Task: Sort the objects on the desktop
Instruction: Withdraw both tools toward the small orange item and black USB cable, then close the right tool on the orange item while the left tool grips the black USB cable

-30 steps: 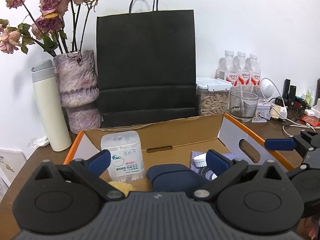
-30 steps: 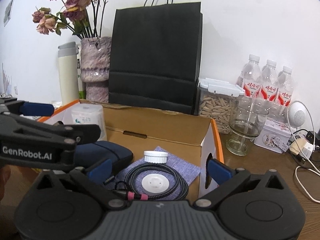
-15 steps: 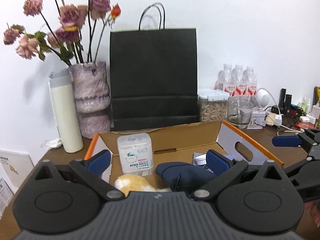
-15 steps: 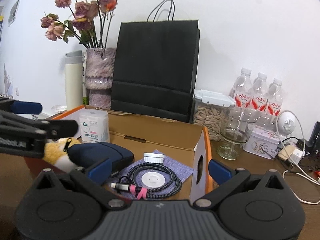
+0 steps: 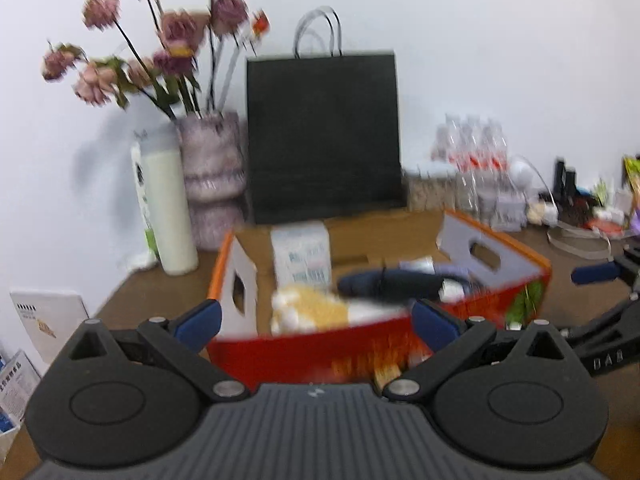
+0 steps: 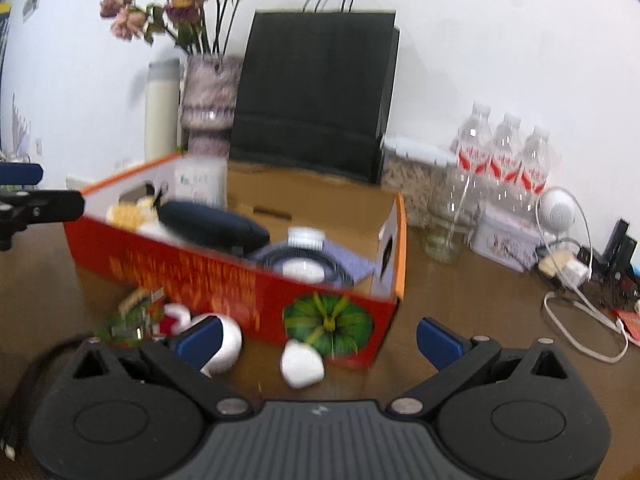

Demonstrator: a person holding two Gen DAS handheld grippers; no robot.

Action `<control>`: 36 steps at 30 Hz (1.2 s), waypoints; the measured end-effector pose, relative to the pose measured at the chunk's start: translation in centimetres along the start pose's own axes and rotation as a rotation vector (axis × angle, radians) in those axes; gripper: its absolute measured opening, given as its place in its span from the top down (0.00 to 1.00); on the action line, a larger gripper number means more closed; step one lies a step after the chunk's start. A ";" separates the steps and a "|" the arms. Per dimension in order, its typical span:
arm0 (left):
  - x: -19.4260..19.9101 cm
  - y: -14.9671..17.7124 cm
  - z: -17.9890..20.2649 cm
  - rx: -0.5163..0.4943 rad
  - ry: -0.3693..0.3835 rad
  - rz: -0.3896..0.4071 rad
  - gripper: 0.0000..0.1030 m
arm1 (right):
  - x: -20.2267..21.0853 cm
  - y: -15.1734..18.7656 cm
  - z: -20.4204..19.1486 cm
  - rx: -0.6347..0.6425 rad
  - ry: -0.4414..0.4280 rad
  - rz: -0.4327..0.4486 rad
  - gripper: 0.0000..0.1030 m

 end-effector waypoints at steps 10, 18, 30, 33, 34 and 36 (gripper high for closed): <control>-0.1 4.2 2.3 -0.034 0.100 -0.164 0.00 | -0.2 2.9 0.7 -0.027 0.014 -0.110 0.00; -0.9 5.2 2.7 -0.039 0.118 -0.221 0.00 | -0.7 3.2 0.9 -0.046 0.005 -0.142 0.00; -2.5 6.2 2.5 0.002 0.147 -0.276 0.00 | -1.4 3.2 1.7 -0.123 -0.034 -0.164 0.00; -2.6 6.1 2.6 0.011 0.157 -0.273 0.01 | -1.4 3.2 1.7 -0.122 -0.034 -0.164 0.00; -2.6 6.1 2.7 0.011 0.160 -0.268 0.03 | -1.4 3.2 1.7 -0.122 -0.034 -0.164 0.00; -2.6 5.9 3.0 0.010 0.166 -0.257 0.12 | -1.4 3.2 1.7 -0.119 -0.038 -0.164 0.00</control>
Point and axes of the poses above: each gripper's, at about its wrist camera, not at the fingertips, and x roughly against the way its jaws point, z to its right, y to its underside, the point moved 3 cm from there along -x, roughly the way its jaws point, and after that the axes turned 13 degrees about -x, right-handed, at the moved point
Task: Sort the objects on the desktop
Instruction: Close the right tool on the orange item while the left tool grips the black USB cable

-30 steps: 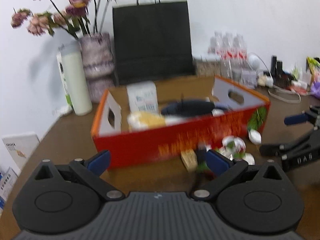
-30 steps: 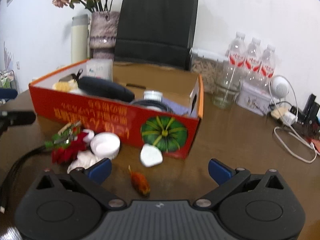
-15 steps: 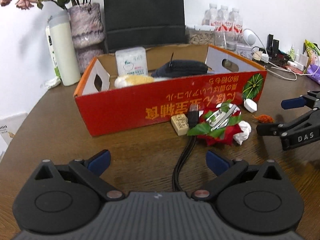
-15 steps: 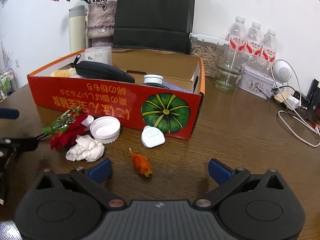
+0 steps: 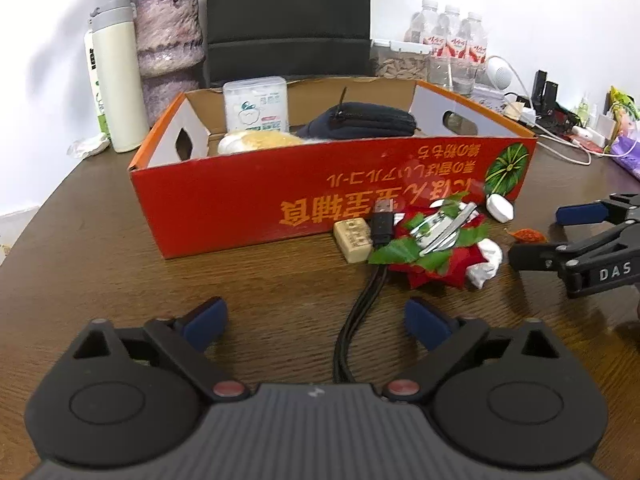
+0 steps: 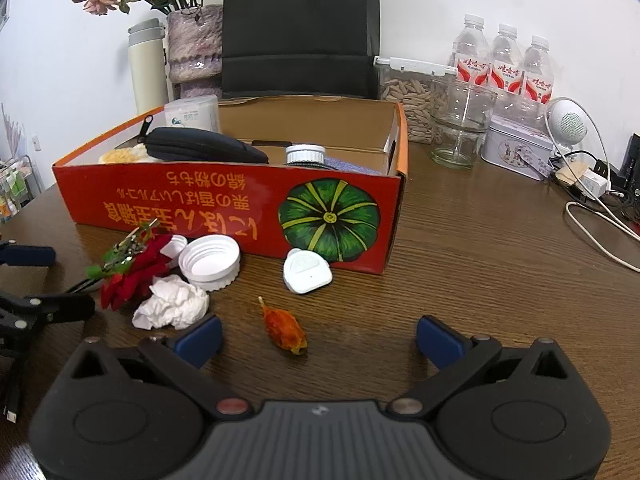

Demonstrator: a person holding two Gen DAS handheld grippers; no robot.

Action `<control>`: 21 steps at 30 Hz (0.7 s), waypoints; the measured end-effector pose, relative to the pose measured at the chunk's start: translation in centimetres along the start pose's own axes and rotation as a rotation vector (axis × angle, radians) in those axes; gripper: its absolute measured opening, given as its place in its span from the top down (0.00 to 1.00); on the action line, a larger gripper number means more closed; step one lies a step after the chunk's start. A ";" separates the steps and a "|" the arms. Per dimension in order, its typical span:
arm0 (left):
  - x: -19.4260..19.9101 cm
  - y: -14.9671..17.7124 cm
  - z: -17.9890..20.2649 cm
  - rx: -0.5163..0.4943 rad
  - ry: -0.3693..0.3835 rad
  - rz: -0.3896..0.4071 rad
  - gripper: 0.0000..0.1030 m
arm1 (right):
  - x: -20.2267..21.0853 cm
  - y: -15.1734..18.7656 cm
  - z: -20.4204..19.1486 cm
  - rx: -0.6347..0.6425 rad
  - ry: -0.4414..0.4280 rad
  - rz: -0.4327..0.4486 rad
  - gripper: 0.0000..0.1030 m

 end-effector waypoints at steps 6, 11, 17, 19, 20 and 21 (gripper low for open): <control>-0.1 -0.7 0.8 -0.014 0.012 0.023 0.40 | 0.1 0.0 -0.4 0.012 -0.024 0.010 0.13; -0.3 -1.2 1.3 -0.023 0.026 0.027 0.56 | 0.3 -0.1 -0.8 0.029 -0.053 0.023 0.31; -0.5 -1.7 2.0 -0.043 0.065 0.035 0.81 | 0.6 -0.3 -0.8 0.023 -0.062 0.030 0.72; -0.5 -1.7 2.2 -0.039 0.067 0.033 0.86 | 0.6 -0.2 -0.7 0.018 -0.064 0.032 0.83; -0.5 -1.8 2.2 -0.032 0.063 0.031 0.87 | 0.6 -0.2 -0.7 0.016 -0.069 0.032 0.89; -0.4 -1.8 2.3 -0.028 0.059 0.030 0.88 | 0.6 -0.2 -0.7 0.013 -0.073 0.031 0.89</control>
Point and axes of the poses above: each gripper's, at about its wrist camera, not at the fingertips, and x roughly against the way its jaws point, z to its right, y to its underside, the point moved 3 cm from there along -x, roughly the way its jaws point, and after that the axes turned 13 degrees about -x, right-handed, at the moved point
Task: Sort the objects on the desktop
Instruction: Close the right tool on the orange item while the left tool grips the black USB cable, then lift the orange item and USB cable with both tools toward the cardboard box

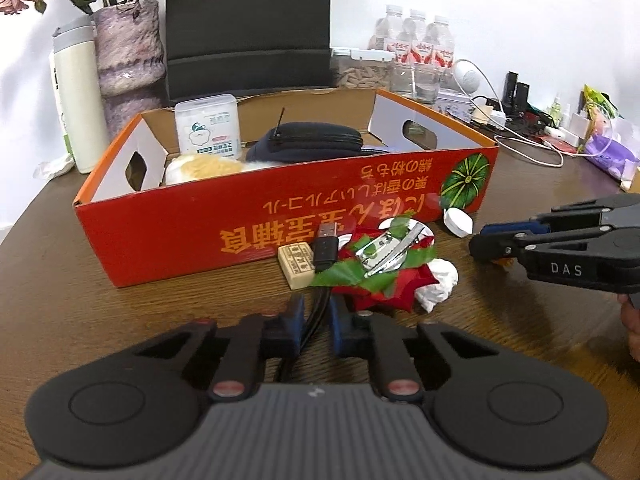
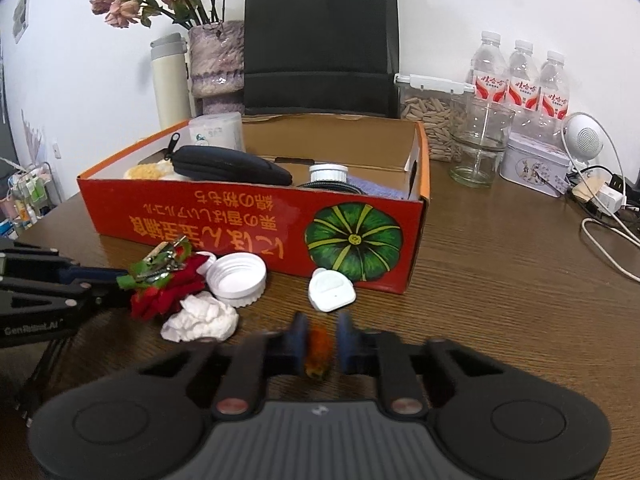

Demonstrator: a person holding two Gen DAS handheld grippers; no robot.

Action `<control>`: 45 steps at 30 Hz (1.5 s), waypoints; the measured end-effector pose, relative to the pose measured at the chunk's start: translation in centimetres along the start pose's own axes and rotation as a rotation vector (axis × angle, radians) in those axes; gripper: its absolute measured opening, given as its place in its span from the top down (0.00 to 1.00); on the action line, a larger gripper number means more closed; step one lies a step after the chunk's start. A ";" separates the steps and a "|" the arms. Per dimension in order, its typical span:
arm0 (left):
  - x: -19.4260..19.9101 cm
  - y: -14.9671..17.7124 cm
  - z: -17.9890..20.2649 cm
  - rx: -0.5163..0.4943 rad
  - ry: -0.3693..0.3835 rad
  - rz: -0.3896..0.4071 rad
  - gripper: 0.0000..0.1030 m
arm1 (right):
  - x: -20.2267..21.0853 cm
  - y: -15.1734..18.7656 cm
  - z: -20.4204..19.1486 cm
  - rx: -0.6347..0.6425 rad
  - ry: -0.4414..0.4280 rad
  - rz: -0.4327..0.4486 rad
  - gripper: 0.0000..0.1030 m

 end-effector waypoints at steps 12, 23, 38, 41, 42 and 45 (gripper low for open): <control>1.2 -0.1 -0.1 0.004 -0.034 0.038 0.91 | 0.5 0.2 -0.3 -0.004 -0.015 0.014 0.91; 3.8 -0.8 -0.7 0.022 -0.073 0.133 0.94 | 2.2 0.1 -1.1 -0.001 -0.028 0.076 0.91; 7.6 -3.0 -1.2 0.052 -0.083 0.263 0.94 | 6.2 -1.6 -2.9 -0.009 -0.075 0.209 0.91; 8.2 -4.0 -1.4 0.052 -0.081 0.295 0.94 | 7.0 -2.8 -3.2 -0.004 -0.081 0.250 0.91; 8.4 -4.4 -1.4 0.049 -0.082 0.307 0.94 | 7.2 -3.3 -3.3 -0.004 -0.084 0.266 0.91; 8.9 -5.6 -1.3 0.036 -0.086 0.347 0.94 | 7.8 -4.9 -3.7 -0.005 -0.093 0.309 0.91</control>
Point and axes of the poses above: each gripper's, at about its wrist camera, not at the fingertips, and x roughly against the way its jaws point, z to its right, y to its underside, the point moved 3 cm from there along -x, roughly the way its jaws point, and after that the axes turned 13 degrees about -x, right-handed, at the moved point
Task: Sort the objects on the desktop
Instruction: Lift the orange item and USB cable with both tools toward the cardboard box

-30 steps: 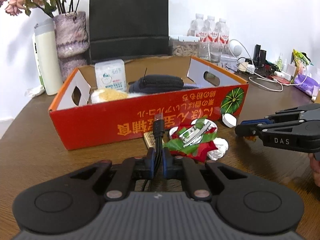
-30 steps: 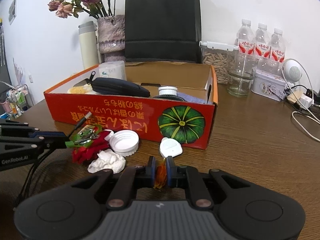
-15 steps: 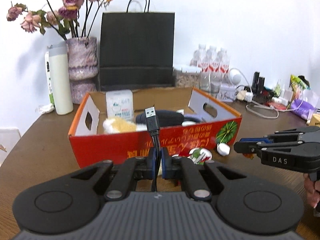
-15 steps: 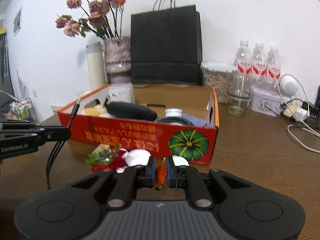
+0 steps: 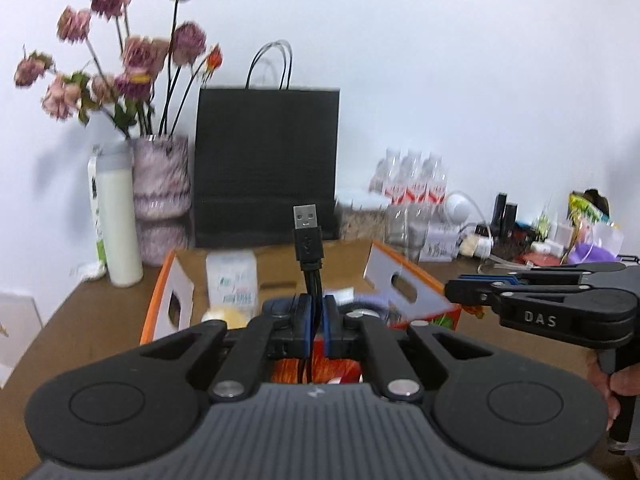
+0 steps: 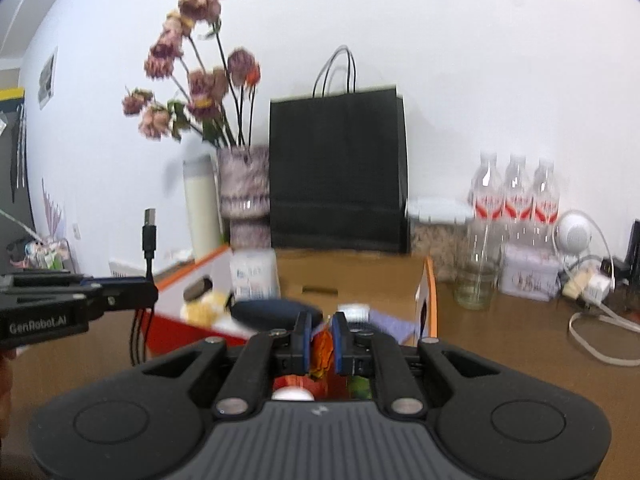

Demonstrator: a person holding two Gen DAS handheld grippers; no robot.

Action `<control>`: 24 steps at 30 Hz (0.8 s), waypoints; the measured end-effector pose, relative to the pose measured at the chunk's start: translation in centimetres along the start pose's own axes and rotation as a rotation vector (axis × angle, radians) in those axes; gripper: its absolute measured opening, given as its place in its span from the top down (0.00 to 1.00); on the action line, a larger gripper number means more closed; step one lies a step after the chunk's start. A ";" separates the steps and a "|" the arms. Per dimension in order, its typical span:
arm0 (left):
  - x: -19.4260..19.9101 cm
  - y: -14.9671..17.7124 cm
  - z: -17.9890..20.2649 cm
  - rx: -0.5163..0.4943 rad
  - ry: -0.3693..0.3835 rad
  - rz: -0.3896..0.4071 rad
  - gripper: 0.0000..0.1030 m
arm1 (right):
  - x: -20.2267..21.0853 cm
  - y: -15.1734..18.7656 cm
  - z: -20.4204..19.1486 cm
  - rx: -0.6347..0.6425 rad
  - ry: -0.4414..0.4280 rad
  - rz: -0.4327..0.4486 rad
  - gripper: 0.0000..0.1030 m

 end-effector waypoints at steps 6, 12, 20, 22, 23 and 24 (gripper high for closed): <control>-0.5 -2.6 -0.1 0.004 0.018 0.063 0.94 | -0.6 -2.6 -0.7 -0.006 -0.024 0.056 0.91; -1.9 -5.5 -0.7 0.035 0.029 0.131 0.94 | -2.4 -3.8 -0.7 -0.019 -0.033 0.068 0.91; -7.1 -7.0 -2.2 0.123 0.013 0.136 0.94 | -6.5 -4.4 0.5 -0.046 -0.013 0.048 0.91; -8.8 -6.6 -2.5 0.137 0.009 0.113 0.94 | -8.0 -4.2 1.0 -0.048 -0.006 0.028 0.91; -9.7 -6.2 -2.6 0.141 0.009 0.096 0.94 | -8.7 -4.1 1.1 -0.046 -0.001 0.018 0.91; -10.6 -5.8 -2.6 0.143 0.011 0.077 0.94 | -9.6 -4.0 1.4 -0.043 0.004 0.003 0.91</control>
Point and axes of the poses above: each gripper's, at about its wrist camera, not at the fingertips, and x roughly against the way its jaws point, z to its right, y to its underside, the point moved 3 cm from there along -x, roughly the way its jaws point, and after that the axes turned 13 degrees about -x, right-handed, at the moved point
